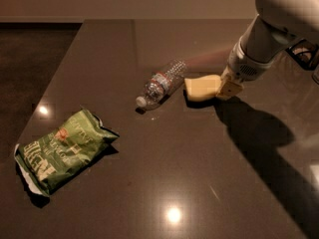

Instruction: Move sponge near water bottle

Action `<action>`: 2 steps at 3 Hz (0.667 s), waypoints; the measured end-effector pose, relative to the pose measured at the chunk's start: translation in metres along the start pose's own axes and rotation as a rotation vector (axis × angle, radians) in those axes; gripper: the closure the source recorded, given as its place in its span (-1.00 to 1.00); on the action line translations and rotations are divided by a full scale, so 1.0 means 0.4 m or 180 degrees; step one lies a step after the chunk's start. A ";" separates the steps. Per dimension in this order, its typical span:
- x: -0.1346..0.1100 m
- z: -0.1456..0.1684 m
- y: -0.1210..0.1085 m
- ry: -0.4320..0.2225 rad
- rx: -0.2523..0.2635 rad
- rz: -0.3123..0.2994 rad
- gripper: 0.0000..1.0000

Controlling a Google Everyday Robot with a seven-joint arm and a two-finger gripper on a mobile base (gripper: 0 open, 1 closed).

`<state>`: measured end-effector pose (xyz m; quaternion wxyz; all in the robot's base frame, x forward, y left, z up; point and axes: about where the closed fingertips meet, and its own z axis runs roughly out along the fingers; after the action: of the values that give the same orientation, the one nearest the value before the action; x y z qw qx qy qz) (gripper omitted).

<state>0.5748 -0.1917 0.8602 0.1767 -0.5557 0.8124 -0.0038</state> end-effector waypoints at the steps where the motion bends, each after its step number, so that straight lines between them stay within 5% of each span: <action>1: -0.008 0.014 0.006 -0.0007 -0.0040 0.0023 -0.25; 2: -0.009 0.013 0.007 -0.0005 -0.0039 0.0018 -0.72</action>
Offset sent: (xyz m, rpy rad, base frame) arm 0.0006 0.0042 -0.0039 0.0068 0.0101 -0.0023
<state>0.5749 -0.1866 0.8558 0.1740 -0.5545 0.8138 0.0021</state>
